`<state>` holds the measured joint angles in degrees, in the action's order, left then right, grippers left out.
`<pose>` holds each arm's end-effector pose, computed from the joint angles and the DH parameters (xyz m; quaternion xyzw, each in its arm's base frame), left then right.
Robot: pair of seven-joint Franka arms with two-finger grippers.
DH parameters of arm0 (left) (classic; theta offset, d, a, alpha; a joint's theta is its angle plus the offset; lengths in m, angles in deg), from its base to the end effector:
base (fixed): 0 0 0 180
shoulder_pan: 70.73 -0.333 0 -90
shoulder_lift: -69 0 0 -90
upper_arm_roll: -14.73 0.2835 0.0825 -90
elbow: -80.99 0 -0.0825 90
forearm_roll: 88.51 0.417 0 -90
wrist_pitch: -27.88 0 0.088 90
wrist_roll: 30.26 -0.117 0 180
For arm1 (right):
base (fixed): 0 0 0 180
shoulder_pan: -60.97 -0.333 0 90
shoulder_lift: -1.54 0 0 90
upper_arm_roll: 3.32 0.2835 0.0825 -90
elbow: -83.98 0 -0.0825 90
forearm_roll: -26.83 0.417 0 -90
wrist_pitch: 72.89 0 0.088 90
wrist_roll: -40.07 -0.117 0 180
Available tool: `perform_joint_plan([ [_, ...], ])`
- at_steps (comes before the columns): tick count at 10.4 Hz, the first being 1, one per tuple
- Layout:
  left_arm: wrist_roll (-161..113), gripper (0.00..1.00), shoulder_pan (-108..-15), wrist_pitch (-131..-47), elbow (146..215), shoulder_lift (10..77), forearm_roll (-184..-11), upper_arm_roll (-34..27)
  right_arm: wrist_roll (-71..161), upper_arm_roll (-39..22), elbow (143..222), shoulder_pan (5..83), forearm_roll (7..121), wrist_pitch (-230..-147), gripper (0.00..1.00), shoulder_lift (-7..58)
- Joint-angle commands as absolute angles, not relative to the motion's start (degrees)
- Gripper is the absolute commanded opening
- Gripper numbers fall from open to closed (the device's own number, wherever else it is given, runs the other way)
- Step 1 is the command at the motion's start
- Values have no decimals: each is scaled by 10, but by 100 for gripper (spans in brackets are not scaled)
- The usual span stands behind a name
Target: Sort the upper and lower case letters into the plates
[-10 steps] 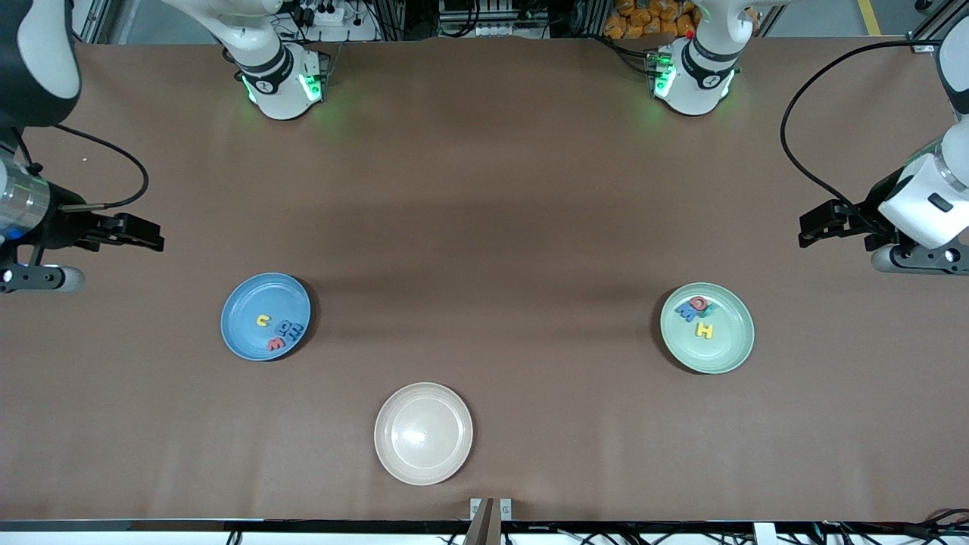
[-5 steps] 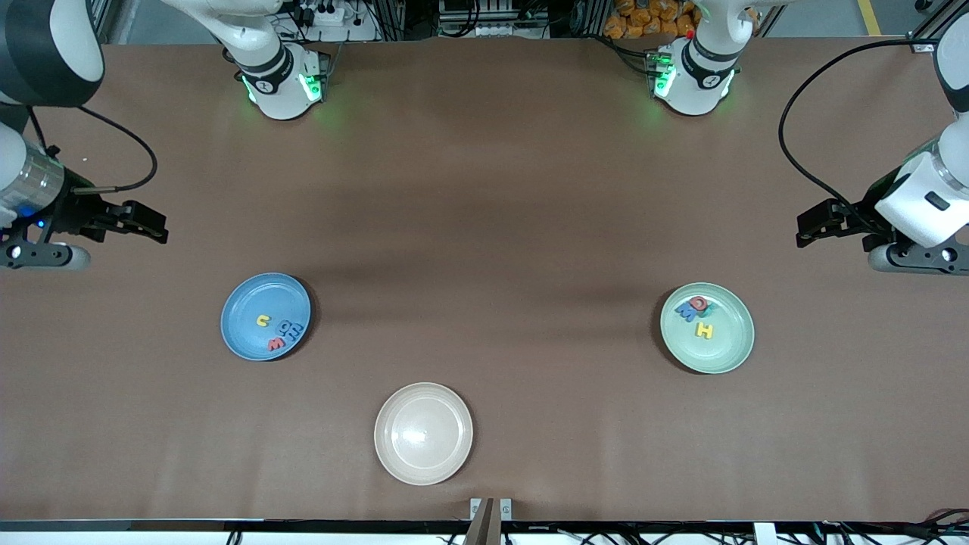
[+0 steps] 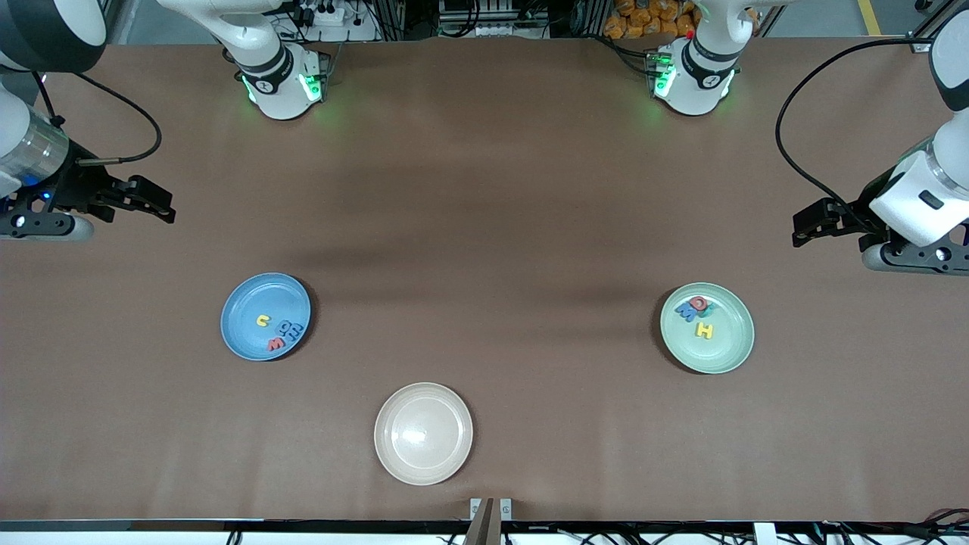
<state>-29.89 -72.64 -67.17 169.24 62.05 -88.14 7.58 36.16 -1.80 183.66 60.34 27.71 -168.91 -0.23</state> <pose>0.6242 -0.0530 0.5321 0.9991 -0.0423 -0.0010 0.0043 0.5817 0.0236 0.5234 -0.9997 0.0163 0.0169 0.0063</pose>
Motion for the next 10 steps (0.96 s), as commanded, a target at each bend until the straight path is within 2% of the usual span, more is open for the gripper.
perform_joint_plan([
  [1, -310, 100, -721, -673, 1689, 623, -890, 76, 352, -28, 1837, 583, 282, -1690, 100, -9],
  [4, -311, 100, -721, -673, 1690, 623, -890, 76, 356, -28, 1815, 591, 283, -1674, 100, 0],
  [7, -310, 100, -719, -673, 1690, 622, -890, 76, 355, -28, 1730, 592, 283, -1569, 100, 14],
  [10, -310, 100, -721, -673, 1690, 621, -888, 76, 353, -27, 1735, 583, 284, -1564, 100, 25],
])
